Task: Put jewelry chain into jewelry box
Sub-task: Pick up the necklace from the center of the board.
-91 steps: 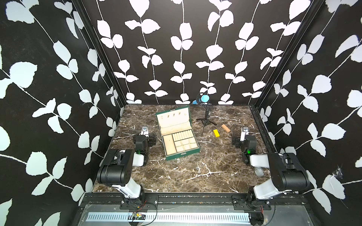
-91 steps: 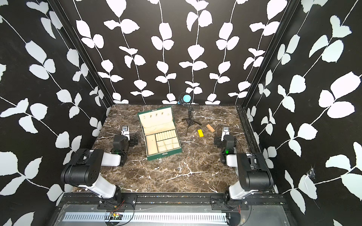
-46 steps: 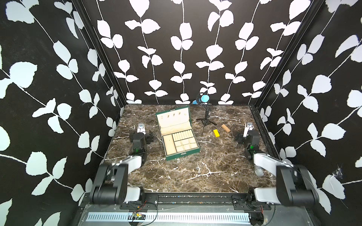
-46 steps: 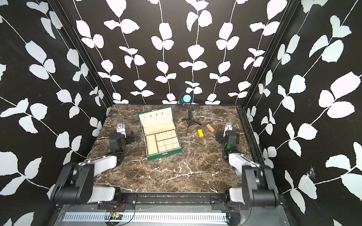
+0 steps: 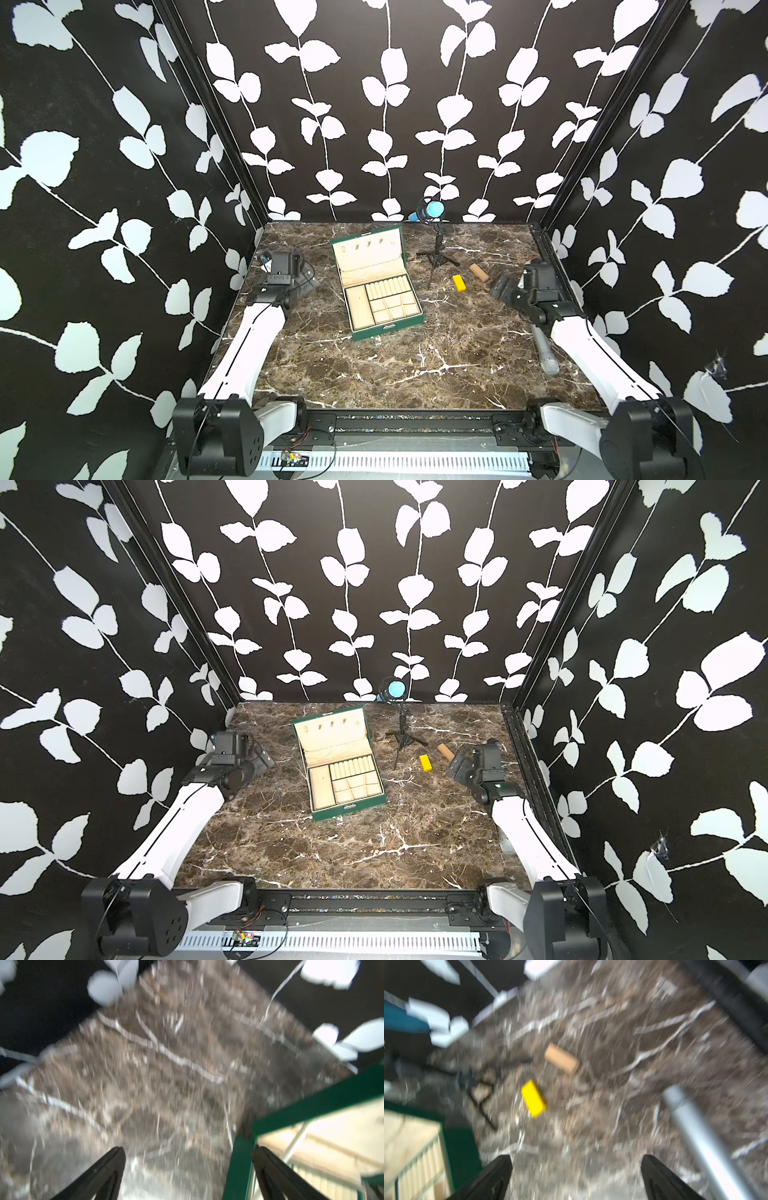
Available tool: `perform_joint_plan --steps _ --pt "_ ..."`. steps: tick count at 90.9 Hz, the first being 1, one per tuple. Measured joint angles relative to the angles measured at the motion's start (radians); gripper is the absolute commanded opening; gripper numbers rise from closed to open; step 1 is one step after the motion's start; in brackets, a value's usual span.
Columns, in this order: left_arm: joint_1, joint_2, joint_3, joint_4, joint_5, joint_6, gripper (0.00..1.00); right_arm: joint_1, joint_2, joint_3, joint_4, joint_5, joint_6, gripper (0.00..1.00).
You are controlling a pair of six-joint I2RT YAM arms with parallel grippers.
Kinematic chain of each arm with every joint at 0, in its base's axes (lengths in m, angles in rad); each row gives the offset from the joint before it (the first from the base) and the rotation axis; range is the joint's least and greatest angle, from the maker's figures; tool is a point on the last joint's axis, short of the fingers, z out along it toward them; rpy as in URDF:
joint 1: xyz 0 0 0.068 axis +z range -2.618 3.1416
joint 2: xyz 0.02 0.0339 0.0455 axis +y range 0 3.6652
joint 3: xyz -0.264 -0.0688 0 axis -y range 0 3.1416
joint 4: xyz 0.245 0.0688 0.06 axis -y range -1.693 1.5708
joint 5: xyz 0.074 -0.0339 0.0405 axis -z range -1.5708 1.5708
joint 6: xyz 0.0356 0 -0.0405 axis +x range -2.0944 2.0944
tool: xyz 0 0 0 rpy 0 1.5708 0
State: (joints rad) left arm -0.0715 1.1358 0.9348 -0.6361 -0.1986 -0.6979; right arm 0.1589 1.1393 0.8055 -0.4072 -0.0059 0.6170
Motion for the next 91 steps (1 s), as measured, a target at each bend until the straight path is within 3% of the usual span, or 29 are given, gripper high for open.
perform_joint_plan --steps 24,41,59,91 --pt "-0.009 -0.201 -0.079 -0.161 0.128 -0.004 0.98 0.186 -0.069 0.014 -0.318 -0.032 -0.020 0.75" --pt "-0.080 -0.187 -0.146 -0.143 0.212 -0.002 0.98 0.405 -0.009 0.026 -0.426 -0.021 -0.010 0.65" --pt "-0.122 -0.124 -0.197 -0.066 0.268 -0.002 0.97 0.594 0.181 0.079 -0.414 -0.009 0.037 0.57" --pt "-0.123 -0.103 -0.236 -0.005 0.287 -0.001 0.97 0.760 0.471 0.246 -0.291 0.010 0.156 0.37"
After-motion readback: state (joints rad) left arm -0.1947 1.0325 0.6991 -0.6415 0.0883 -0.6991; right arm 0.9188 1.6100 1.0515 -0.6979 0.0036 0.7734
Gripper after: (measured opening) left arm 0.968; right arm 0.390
